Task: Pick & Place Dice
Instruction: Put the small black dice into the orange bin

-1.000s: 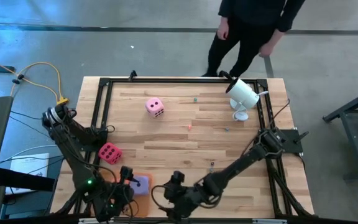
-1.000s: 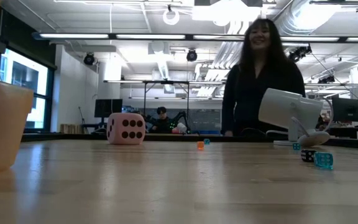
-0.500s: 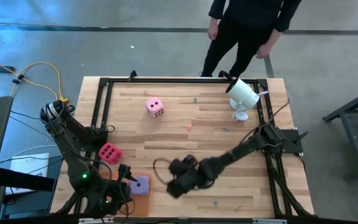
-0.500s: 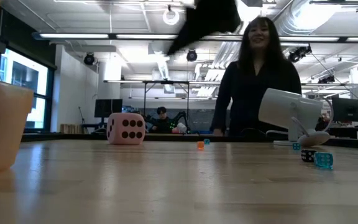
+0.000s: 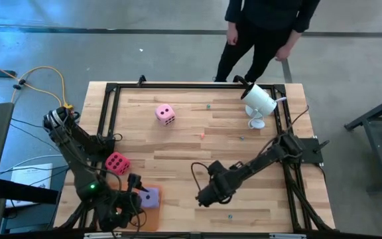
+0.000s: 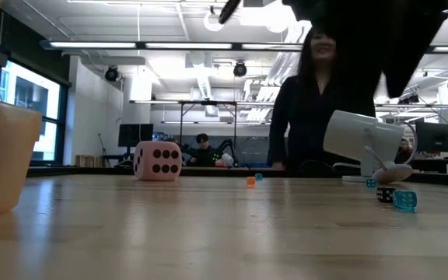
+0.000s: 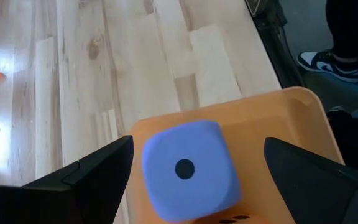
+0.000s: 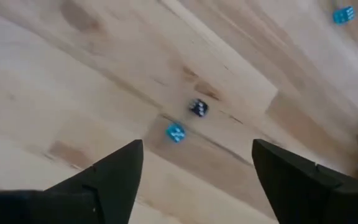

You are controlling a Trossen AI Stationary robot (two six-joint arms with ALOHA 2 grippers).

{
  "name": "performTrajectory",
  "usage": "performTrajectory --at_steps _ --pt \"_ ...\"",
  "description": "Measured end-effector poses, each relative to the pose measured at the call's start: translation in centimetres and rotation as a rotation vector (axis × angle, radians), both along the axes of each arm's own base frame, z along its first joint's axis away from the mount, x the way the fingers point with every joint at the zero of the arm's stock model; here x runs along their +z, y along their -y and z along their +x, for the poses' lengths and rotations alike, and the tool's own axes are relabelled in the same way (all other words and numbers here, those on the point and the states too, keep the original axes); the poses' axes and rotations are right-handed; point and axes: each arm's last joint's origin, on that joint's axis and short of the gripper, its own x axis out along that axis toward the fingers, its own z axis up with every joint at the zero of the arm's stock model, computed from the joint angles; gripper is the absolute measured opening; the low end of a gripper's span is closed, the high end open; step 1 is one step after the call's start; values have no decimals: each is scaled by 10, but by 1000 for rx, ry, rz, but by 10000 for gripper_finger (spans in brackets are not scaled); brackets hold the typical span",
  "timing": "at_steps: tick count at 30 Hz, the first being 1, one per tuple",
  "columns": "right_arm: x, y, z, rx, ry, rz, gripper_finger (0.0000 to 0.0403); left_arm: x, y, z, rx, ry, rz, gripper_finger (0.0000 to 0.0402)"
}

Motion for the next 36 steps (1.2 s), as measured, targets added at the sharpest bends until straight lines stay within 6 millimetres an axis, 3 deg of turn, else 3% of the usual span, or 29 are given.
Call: performTrajectory --at_steps 4,9,11,16,21,30,36 --pt "3 -12 -11 38 -44 44 279 0 -1 1 4 -1 -1 349" --pt "28 -33 -36 390 29 -66 278 0 0 1 -3 -11 -8 349" --pt "38 -37 -47 435 91 -130 277 0 0 1 -4 -15 -13 349" --pt "55 -44 -65 303 390 -294 272 0 0 1 -6 -17 -18 349" --pt "52 -64 -75 288 466 -242 272 0 0 1 6 -20 -31 349" --pt "47 -54 -71 -50 412 -109 271 0 1 1 6 -18 -41 349" --pt "36 -47 -52 -154 347 19 257 1 1 2 6 -11 -50 349"
